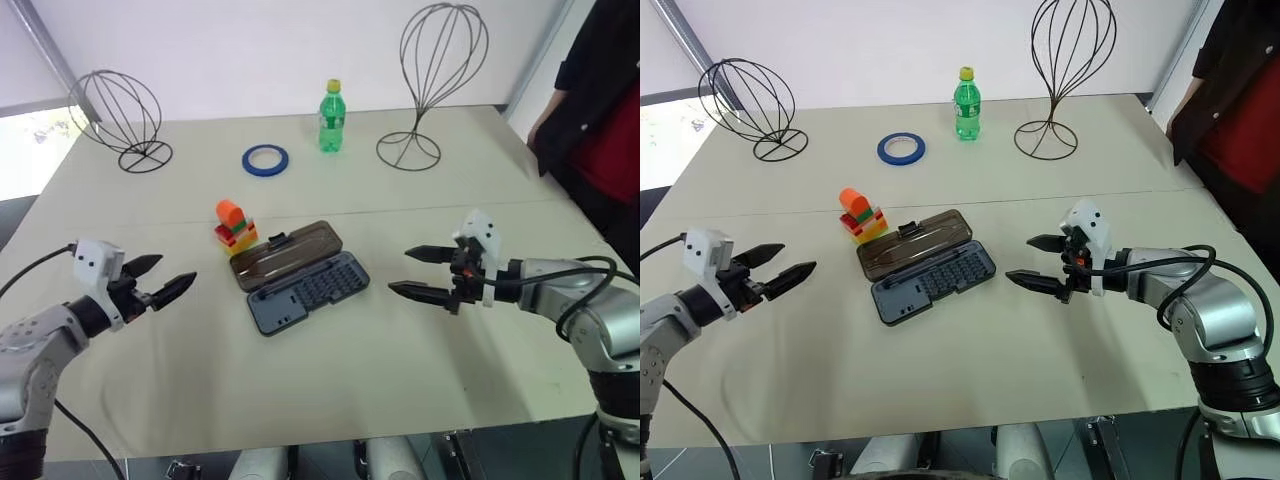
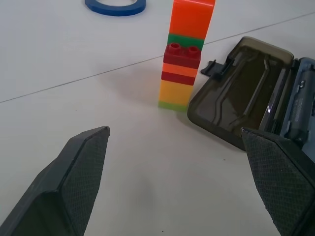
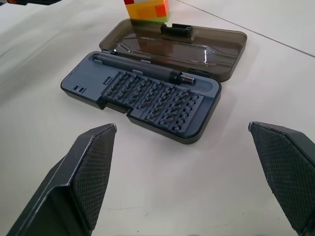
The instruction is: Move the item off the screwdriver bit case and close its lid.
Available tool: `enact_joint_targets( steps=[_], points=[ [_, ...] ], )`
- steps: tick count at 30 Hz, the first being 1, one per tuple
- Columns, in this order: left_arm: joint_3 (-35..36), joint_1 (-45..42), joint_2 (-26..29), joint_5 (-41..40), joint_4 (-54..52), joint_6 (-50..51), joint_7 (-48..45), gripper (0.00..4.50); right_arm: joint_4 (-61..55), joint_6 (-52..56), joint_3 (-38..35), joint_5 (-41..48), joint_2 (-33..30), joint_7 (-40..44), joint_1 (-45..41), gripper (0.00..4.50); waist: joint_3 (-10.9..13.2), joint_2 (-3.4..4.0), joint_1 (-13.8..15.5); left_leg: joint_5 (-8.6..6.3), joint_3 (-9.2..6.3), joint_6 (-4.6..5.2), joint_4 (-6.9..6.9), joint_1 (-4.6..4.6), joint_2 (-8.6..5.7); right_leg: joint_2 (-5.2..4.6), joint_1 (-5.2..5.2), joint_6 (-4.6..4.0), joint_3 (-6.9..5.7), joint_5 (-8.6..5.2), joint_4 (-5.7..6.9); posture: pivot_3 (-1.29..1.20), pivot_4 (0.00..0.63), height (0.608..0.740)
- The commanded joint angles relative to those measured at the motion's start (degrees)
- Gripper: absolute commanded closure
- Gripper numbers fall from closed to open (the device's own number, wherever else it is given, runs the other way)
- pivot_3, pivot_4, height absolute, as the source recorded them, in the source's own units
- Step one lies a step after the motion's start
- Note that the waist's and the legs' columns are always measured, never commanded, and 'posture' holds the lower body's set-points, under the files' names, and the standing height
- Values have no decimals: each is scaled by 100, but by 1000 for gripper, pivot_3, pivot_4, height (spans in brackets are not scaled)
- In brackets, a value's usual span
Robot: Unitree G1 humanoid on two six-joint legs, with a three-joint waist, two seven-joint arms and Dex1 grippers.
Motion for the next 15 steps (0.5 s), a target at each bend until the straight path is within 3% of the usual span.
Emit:
enact_joint_targets(
  steps=[1, 15],
  points=[
    [151, -18, 78, -15, -136, -100, -29, 70, -103, -132, -76, -6, -2, -7, -71, 3, 0, 0, 1, 0, 0, 0, 0, 0, 0, 0, 0, 0, 0, 0, 0, 0, 150, 740],
    [190, 33, 66, 1, -129, -133, 48, 70, -17, -251, 27, -131, 106, -40, -163, 3, 0, 0, 1, 0, 0, 0, 0, 0, 0, 0, 0, 0, 0, 0, 0, 0, 150, 740]
  ],
)
